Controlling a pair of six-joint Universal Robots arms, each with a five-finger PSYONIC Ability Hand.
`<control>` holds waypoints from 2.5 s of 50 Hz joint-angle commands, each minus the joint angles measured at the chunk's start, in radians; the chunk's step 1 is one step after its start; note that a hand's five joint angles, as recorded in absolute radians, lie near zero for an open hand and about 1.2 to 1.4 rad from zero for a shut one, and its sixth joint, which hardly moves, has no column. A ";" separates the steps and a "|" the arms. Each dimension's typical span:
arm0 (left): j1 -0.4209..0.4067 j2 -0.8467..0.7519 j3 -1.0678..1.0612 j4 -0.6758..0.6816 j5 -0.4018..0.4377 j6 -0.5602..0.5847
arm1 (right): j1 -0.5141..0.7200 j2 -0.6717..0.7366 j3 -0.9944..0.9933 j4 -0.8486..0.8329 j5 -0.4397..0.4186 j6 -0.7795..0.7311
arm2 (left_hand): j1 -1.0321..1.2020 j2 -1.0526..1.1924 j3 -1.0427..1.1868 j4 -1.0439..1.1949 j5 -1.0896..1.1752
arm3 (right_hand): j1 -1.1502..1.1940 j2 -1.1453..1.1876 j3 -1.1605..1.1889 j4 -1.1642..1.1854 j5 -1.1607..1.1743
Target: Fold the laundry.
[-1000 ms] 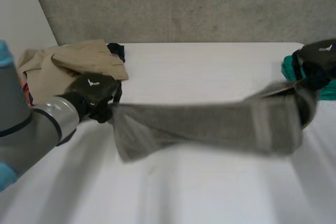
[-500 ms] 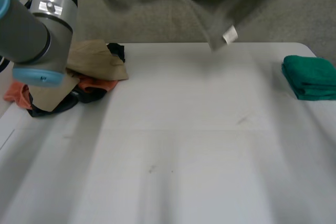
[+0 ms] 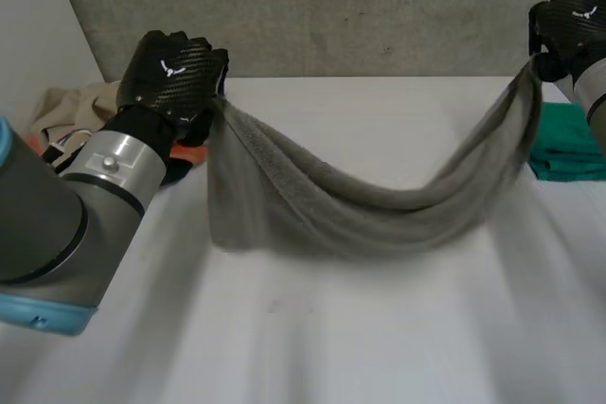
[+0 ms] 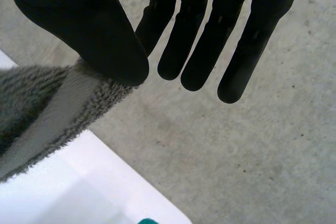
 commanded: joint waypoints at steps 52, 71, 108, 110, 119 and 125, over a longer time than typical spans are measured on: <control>-0.080 -0.155 -0.048 0.005 -0.006 -0.008 | 0.080 -0.157 0.786 0.029 -0.119 0.099 | 0.287 0.200 0.202 0.197 0.224 | -0.577 -0.634 -0.645 -0.655 -0.648; -0.079 -0.155 -0.050 0.005 -0.006 -0.008 | 0.156 -0.007 0.745 -0.116 -0.108 0.081 | 0.287 0.200 0.202 0.197 0.224 | -0.395 -0.451 -0.463 -0.473 -0.466; -0.072 -0.063 -0.068 -0.048 -0.005 -0.047 | 0.118 -0.157 0.749 0.080 -0.140 0.033 | 0.287 0.200 0.202 0.197 0.224 | -0.571 -0.628 -0.639 -0.649 -0.642; -0.072 -0.066 -0.057 -0.047 -0.005 -0.060 | 0.118 -0.159 0.765 0.072 -0.142 0.036 | 0.287 0.200 0.202 0.197 0.224 | -0.559 -0.616 -0.627 -0.638 -0.631; -0.072 -0.066 -0.034 -0.047 -0.005 -0.068 | 0.132 -0.142 0.783 -0.015 -0.145 0.065 | 0.287 0.200 0.202 0.197 0.224 | -0.410 -0.466 -0.477 -0.488 -0.481; -0.074 -0.067 -0.041 -0.047 -0.006 -0.070 | 0.133 -0.114 0.772 -0.067 -0.143 0.062 | 0.287 0.200 0.202 0.197 0.224 | -0.360 -0.416 -0.427 -0.438 -0.431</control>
